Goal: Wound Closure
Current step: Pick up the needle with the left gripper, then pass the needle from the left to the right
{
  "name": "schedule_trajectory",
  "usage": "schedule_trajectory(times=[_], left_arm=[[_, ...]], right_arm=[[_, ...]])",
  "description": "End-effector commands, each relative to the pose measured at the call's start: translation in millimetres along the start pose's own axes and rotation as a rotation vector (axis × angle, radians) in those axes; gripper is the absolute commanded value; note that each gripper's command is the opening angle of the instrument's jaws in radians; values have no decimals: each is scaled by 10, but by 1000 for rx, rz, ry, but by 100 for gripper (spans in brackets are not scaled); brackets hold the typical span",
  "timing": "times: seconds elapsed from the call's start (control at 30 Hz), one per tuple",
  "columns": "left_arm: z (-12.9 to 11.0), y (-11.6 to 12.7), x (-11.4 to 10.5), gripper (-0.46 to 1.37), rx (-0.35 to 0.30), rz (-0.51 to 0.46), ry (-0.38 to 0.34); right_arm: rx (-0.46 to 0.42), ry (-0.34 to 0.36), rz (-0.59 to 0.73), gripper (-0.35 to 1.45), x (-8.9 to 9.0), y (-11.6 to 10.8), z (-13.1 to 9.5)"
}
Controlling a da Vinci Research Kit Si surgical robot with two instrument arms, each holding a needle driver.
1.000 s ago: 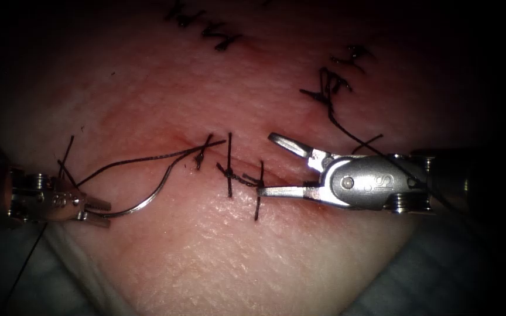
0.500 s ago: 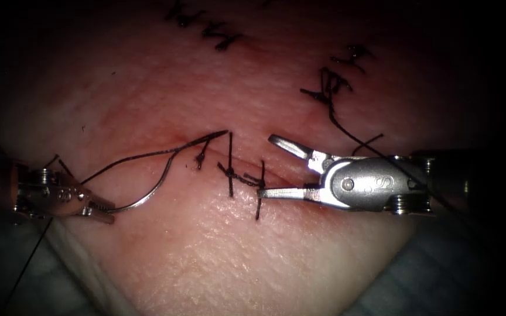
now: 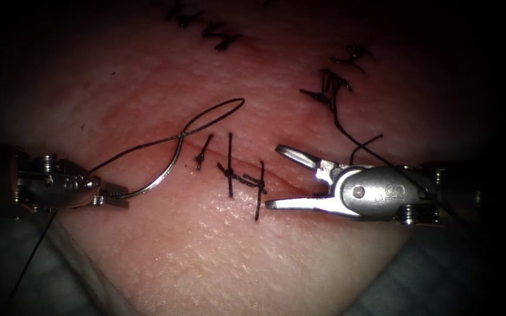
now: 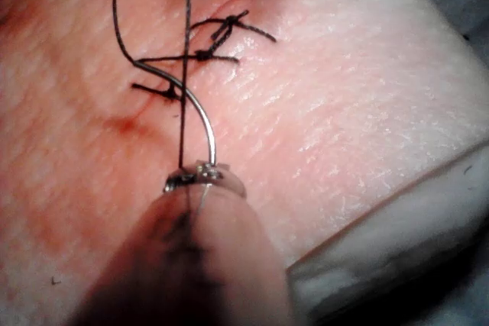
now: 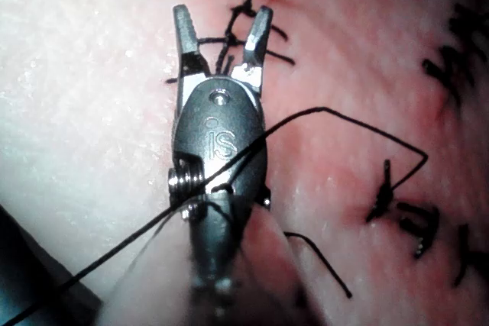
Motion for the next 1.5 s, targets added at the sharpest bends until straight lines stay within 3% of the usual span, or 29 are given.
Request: schedule_trajectory(times=[0.03,0.23,0.37,0.6,0.9,1.17,1.5], left_arm=[[-2,0,3,-35,7,0,18],[-7,-1,26,-35,80,23,88],[-7,0,29,-35,118,47,111],[-1,2,37,-35,191,70,167],[8,10,57,-35,274,70,213],[13,15,72,-35,326,78,231],[22,20,81,-35,362,105,242]], right_arm=[[2,-7,37,98,0,-3,0],[-33,-52,191,94,0,3,0],[-78,-77,252,93,1,9,-1],[-158,-116,474,89,3,20,-2],[-236,-133,698,88,4,22,-2],[-240,-153,753,81,13,23,-2],[-259,-128,768,81,27,26,10]])
